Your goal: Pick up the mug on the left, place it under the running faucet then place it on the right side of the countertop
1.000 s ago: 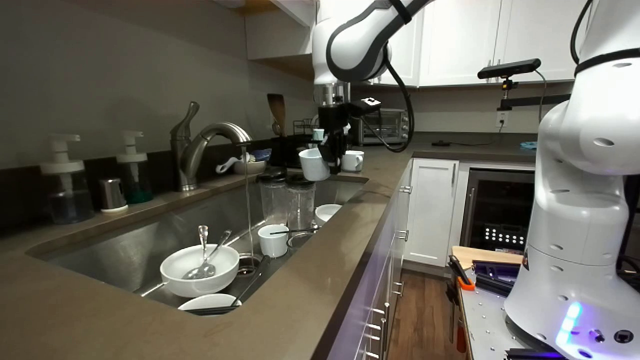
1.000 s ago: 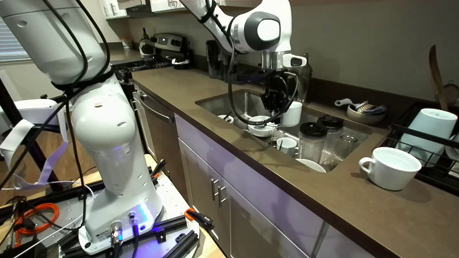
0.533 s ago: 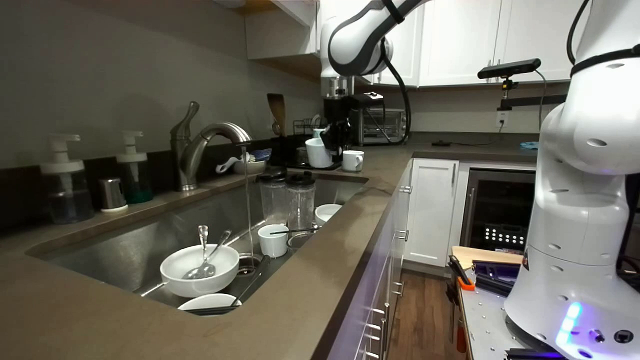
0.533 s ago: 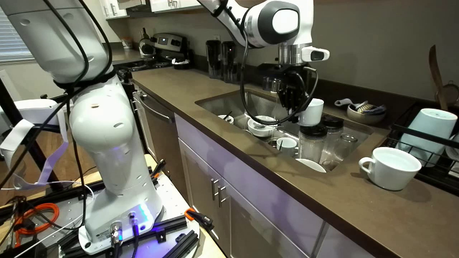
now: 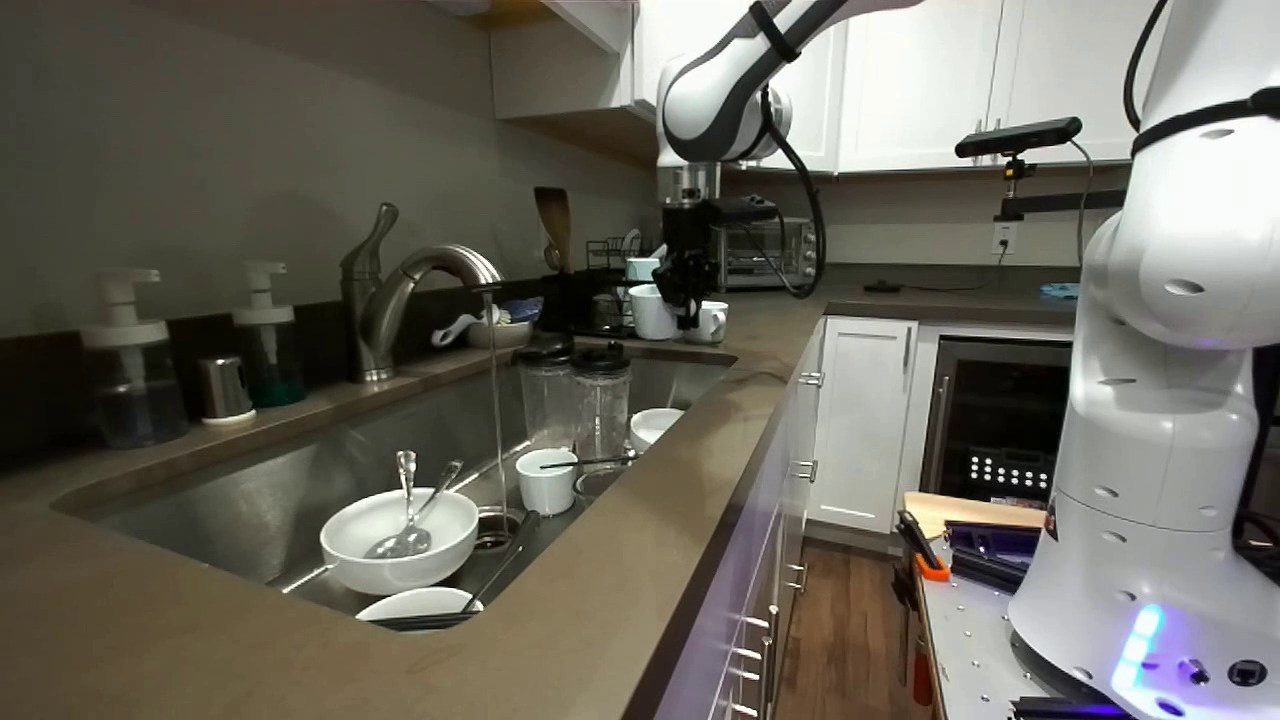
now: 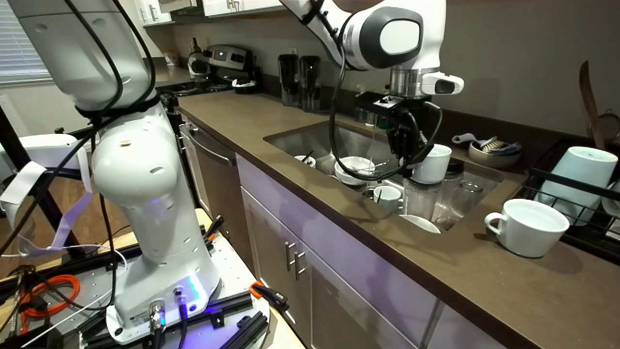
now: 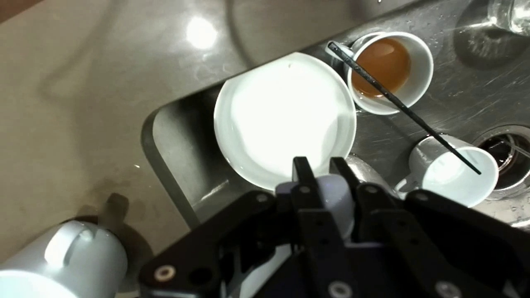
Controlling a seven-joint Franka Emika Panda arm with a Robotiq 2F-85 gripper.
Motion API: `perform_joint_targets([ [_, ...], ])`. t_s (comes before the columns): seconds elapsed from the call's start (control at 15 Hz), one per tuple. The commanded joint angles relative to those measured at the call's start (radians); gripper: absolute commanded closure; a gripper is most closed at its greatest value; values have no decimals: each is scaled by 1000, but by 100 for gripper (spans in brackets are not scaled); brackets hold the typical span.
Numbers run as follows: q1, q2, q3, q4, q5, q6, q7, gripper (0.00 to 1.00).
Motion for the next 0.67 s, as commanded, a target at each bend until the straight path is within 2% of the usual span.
perform_joint_targets([
  [0.0, -29, -20, -10, -10, 35, 2, 0, 96],
  [0.6, -66, -12, -44, -24, 44, 9, -11, 96],
])
